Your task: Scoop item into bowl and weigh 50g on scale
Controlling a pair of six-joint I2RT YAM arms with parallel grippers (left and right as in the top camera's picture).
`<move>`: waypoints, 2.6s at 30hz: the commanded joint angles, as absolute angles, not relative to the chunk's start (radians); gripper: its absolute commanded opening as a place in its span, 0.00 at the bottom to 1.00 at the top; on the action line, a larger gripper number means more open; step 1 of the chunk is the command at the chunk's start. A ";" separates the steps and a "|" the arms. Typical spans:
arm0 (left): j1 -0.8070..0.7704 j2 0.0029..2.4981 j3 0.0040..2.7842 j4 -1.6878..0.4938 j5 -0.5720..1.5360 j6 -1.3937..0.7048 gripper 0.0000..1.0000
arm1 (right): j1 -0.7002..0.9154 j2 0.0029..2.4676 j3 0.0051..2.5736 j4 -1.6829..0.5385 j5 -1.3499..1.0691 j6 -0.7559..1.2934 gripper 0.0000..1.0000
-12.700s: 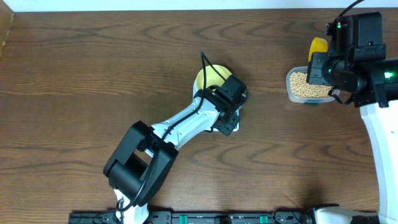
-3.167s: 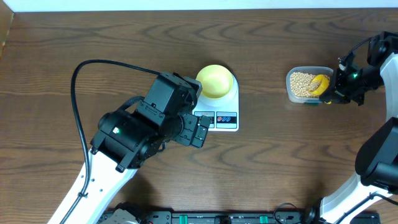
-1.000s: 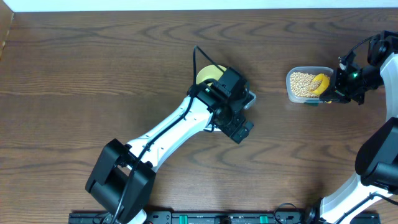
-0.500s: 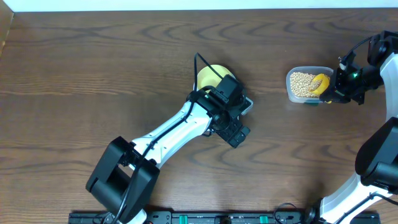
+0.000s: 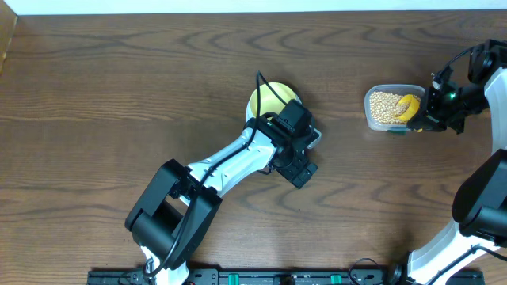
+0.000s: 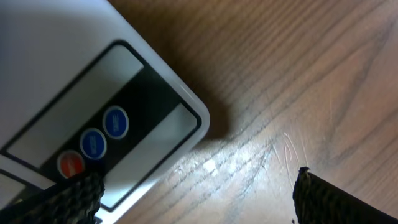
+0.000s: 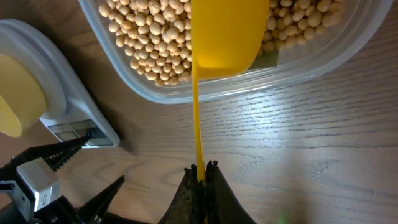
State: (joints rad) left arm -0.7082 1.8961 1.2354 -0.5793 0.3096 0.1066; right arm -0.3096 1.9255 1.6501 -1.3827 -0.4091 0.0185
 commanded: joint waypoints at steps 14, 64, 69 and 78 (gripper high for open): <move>-0.708 1.900 1.232 -0.544 0.226 0.120 1.00 | -0.306 1.934 1.670 -1.385 -0.410 0.029 0.01; -0.709 1.903 1.208 -0.541 0.259 0.099 1.00 | -0.306 1.934 1.670 -1.379 -0.410 0.029 0.01; -0.709 1.903 1.208 -0.543 0.277 0.100 1.00 | -0.306 1.934 1.670 -1.376 -0.410 0.030 0.01; -0.708 1.910 1.199 -0.532 0.277 0.100 1.00 | -0.306 1.934 1.670 -1.375 -0.410 0.030 0.01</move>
State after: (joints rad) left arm -0.7082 1.8961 1.2232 -0.5320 0.2600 0.1055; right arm -0.3096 1.9255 1.6501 -1.3758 -0.4072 0.0185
